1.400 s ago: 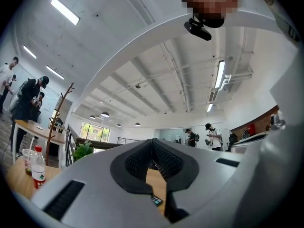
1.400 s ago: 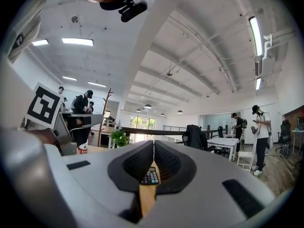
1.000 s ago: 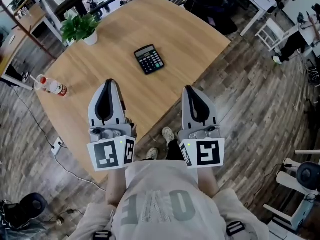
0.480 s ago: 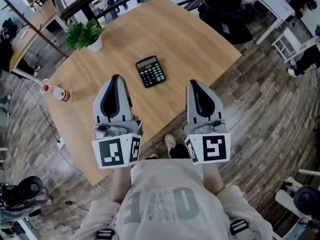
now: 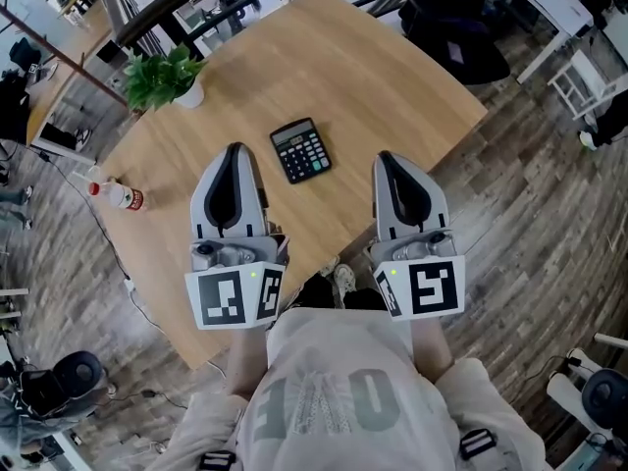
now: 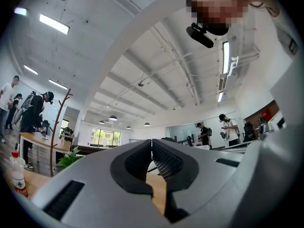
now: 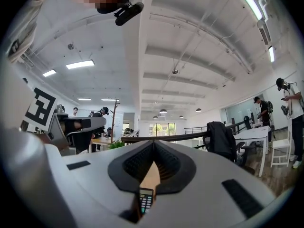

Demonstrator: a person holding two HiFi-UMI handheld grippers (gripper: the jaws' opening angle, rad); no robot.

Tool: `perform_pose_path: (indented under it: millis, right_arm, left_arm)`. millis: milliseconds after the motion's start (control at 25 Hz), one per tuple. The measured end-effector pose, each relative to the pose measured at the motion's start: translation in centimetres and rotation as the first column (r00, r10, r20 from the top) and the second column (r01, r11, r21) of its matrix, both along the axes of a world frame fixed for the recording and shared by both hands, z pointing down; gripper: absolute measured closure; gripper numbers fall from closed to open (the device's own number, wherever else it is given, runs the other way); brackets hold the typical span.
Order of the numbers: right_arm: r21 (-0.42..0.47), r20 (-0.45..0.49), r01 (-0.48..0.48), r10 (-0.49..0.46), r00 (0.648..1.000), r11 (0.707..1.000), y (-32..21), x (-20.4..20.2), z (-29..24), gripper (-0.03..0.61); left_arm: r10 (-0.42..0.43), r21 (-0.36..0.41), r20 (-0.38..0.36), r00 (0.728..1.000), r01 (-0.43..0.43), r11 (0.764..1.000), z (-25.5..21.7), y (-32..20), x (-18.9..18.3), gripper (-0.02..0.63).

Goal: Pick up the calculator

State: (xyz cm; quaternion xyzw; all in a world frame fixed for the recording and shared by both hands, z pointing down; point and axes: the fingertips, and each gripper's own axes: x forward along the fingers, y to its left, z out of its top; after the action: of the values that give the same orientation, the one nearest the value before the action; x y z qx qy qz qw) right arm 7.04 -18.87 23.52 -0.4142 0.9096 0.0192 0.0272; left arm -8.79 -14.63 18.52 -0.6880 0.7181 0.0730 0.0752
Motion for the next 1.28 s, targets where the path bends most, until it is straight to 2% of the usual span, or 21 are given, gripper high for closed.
perform_pose_path:
  millis: [240, 480, 560, 680, 760, 840, 920, 1000, 1040, 1160, 1280]
  right_arm:
    - [-0.035, 0.0, -0.006, 0.006, 1.0, 0.999, -0.8, -1.8, 0.7, 0.558]
    - [-0.09, -0.014, -0.002, 0.0, 1.0, 0.996, -2.1, -3.5, 2.4, 0.558]
    - [-0.11, -0.024, -0.001, -0.002, 1.0, 0.994, -2.3, -3.8, 3.3, 0.558]
    - [-0.155, -0.03, 0.003, -0.008, 1.0, 0.988, -2.7, -4.1, 4.8, 0.558]
    - [-0.194, -0.024, 0.011, -0.016, 1.0, 0.981, -3.1, -4.1, 6.0, 0.558]
    - [-0.232, -0.026, 0.014, -0.021, 0.999, 0.973, -3.3, -4.0, 7.4, 0.558]
    - [-0.26, -0.039, 0.012, -0.023, 0.999, 0.966, -3.6, -4.0, 8.8, 0.558]
    - [-0.278, -0.051, 0.012, -0.027, 0.998, 0.96, -4.1, -4.0, 9.9, 0.558]
    - [-0.287, -0.055, 0.013, -0.03, 0.998, 0.958, -4.3, -4.1, 10.5, 0.558]
    - [-0.32, -0.074, 0.02, -0.046, 0.996, 0.947, -4.8, -4.4, 12.5, 0.558]
    - [-0.36, -0.094, 0.027, -0.065, 0.993, 0.932, -4.7, -4.6, 14.6, 0.558]
  left_arm:
    - [-0.014, -0.011, -0.029, 0.999, 0.014, 1.0, 0.3, -1.8, -3.7, 0.601]
    - [0.039, -0.113, -0.068, 0.997, -0.046, 0.993, 2.6, -4.1, -5.5, 0.591]
    - [0.09, -0.148, -0.076, 0.993, -0.101, 0.984, 3.5, -5.2, -5.3, 0.473]
    - [0.198, -0.188, -0.079, 0.977, -0.21, 0.96, 4.7, -7.7, -5.2, 0.354]
    - [0.261, -0.246, -0.04, 0.965, -0.262, 0.933, 5.8, -10.2, -5.6, 0.319]
    - [0.329, -0.326, 0.017, 0.944, -0.305, 0.894, 7.2, -12.4, -5.9, 0.319]
    - [0.419, -0.421, 0.029, 0.907, -0.369, 0.829, 9.1, -14.2, -5.6, 0.319]
    - [0.513, -0.509, -0.004, 0.858, -0.443, 0.738, 11.7, -16.0, -5.3, 0.321]
    - [0.557, -0.551, -0.031, 0.83, -0.479, 0.683, 13.3, -16.9, -5.2, 0.321]
    - [0.654, -0.666, -0.159, 0.74, -0.569, 0.482, 18.9, -19.0, -4.7, 0.321]
    - [0.684, -0.742, -0.313, 0.659, -0.619, 0.257, 25.0, -19.7, -4.2, 0.321]
